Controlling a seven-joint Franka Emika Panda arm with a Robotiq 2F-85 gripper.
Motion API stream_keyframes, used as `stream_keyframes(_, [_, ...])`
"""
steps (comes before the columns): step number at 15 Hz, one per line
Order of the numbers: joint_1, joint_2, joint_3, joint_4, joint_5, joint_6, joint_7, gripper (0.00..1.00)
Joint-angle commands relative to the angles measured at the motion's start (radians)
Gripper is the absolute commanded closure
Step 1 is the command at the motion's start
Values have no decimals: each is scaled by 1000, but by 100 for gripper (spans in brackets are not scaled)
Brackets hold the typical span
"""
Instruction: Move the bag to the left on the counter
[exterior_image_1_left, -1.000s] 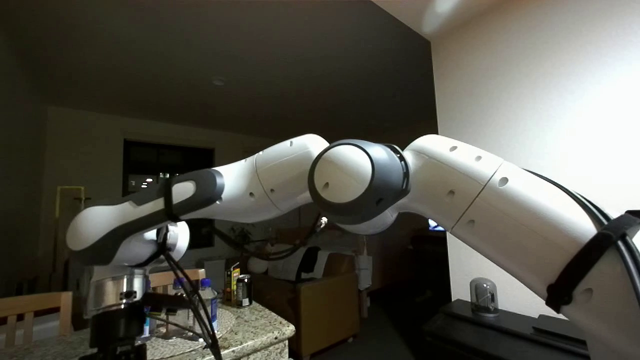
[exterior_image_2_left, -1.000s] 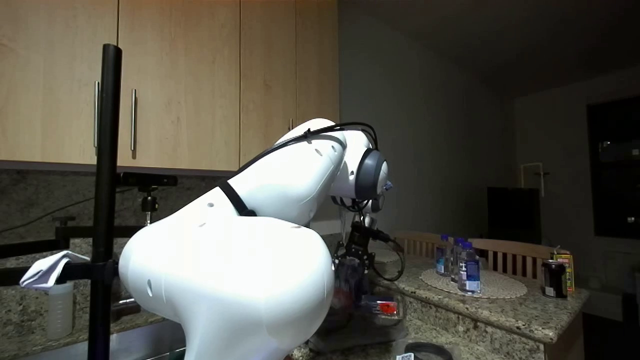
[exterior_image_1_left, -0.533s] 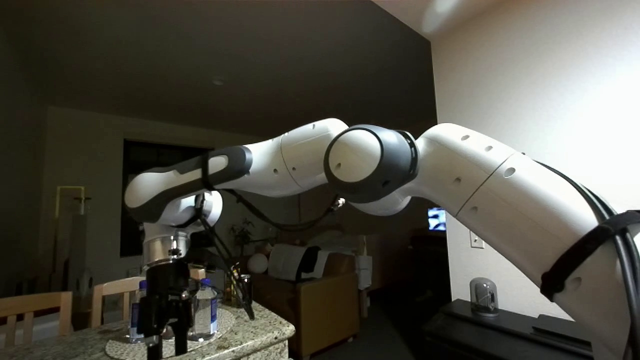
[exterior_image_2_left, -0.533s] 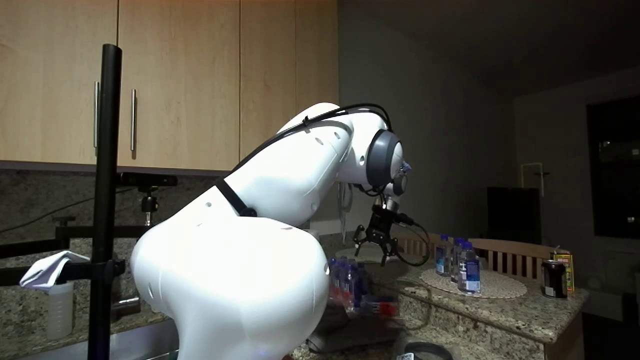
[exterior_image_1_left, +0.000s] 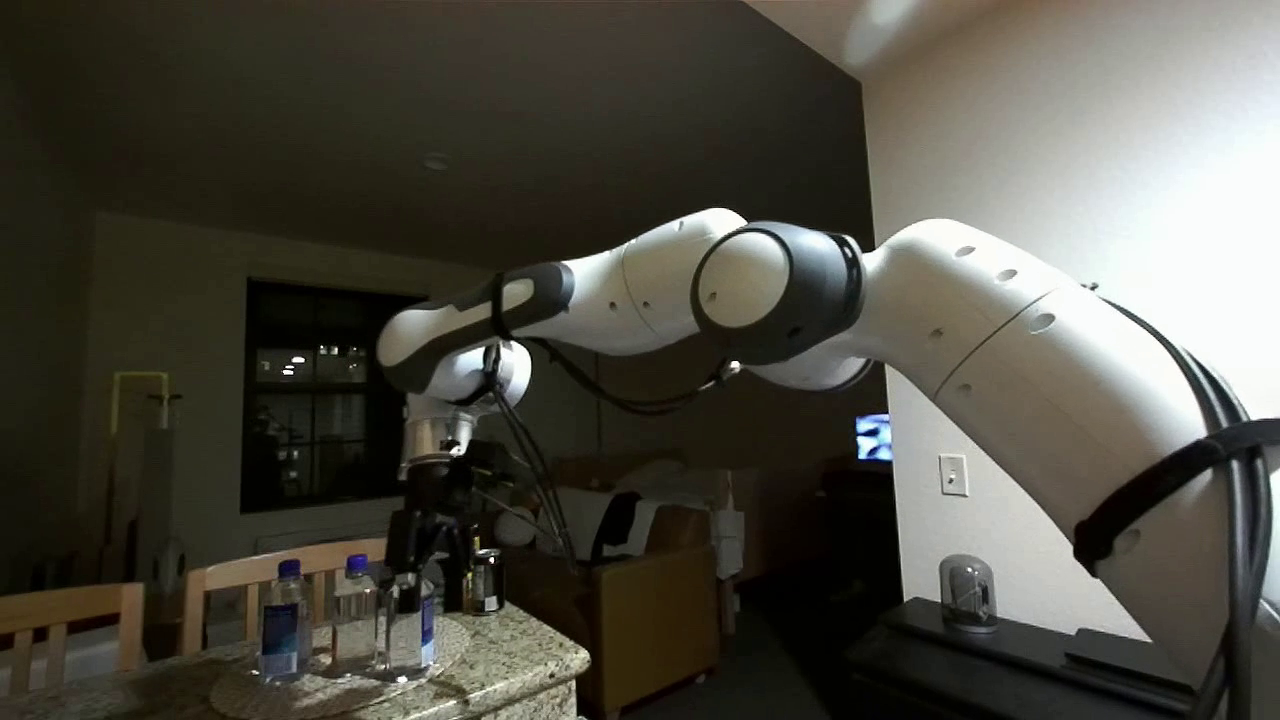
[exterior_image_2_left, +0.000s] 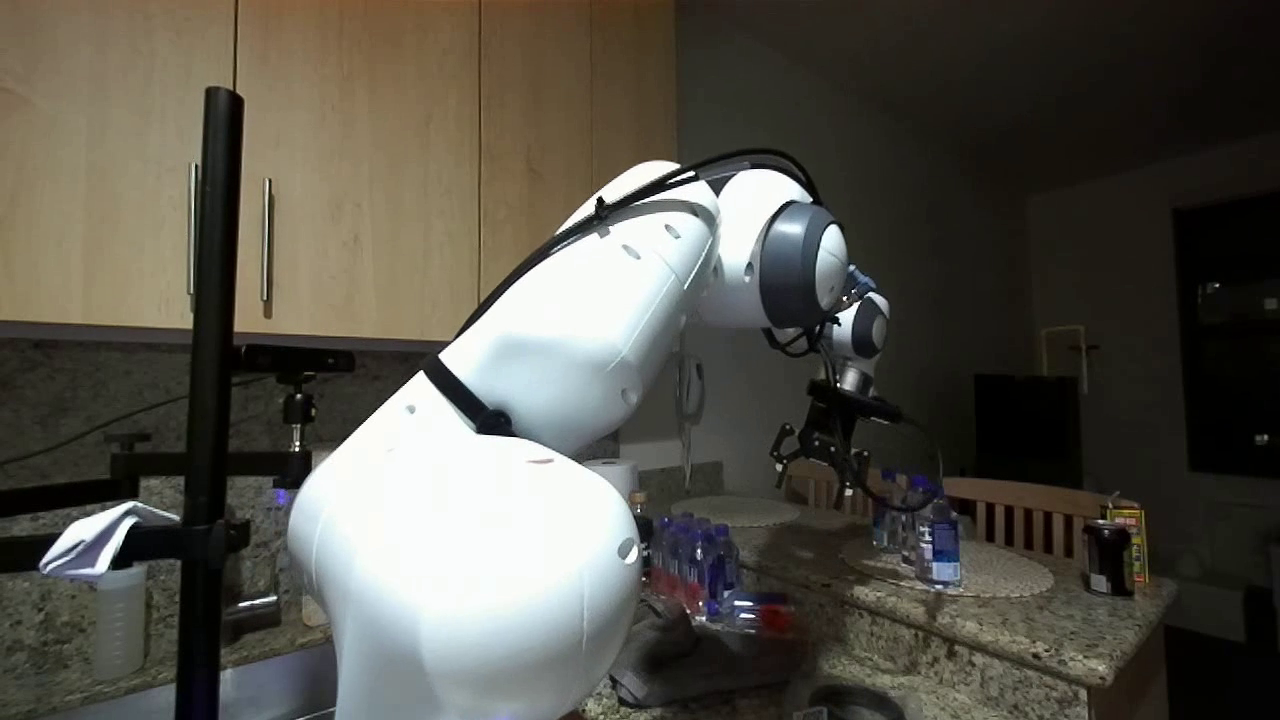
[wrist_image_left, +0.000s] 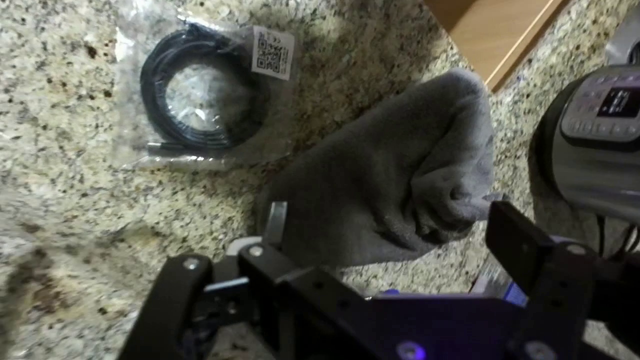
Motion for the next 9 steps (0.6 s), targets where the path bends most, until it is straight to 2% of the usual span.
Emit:
stream_keyframes(1, [-92,-176,-8,-231,79,197,0,0])
stream_keyframes(4, [-109,-270,-63,-348,68,345,-18,0])
stream_keyframes(9, [-106,-426,-141,-569,4,501,-6,0])
